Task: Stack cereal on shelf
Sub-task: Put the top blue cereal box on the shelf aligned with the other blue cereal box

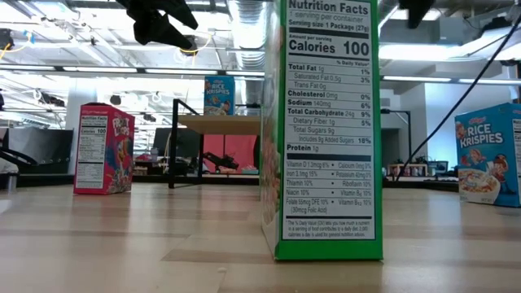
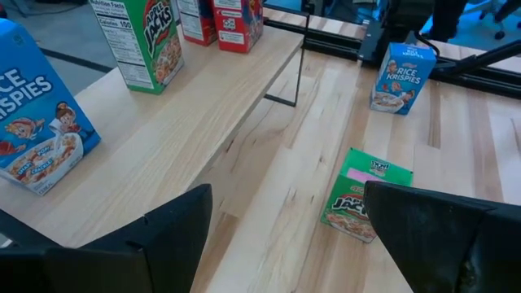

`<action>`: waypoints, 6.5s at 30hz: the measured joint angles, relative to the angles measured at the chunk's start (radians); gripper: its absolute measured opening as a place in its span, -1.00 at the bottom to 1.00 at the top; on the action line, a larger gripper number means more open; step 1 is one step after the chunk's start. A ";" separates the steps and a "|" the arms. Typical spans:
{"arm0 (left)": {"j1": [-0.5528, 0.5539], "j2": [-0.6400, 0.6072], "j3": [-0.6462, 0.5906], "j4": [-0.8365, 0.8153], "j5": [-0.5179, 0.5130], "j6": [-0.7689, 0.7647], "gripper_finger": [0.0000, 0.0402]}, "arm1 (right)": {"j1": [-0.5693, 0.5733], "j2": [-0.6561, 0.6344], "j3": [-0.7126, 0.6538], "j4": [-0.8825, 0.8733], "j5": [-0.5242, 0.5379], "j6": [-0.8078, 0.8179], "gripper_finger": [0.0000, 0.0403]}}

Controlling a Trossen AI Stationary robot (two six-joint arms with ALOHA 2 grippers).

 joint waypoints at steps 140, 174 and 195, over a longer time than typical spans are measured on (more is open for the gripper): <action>0.000 0.000 0.000 -0.003 -0.018 0.016 0.55 | 0.014 -0.445 -0.792 0.280 -0.100 0.492 0.37; 0.000 0.000 0.000 -0.002 -0.018 0.016 0.55 | 0.015 -0.507 -0.792 0.262 -0.071 0.610 0.71; 0.000 0.000 0.000 -0.001 -0.018 0.016 0.55 | 0.014 -0.350 -0.792 0.291 -0.071 0.615 0.92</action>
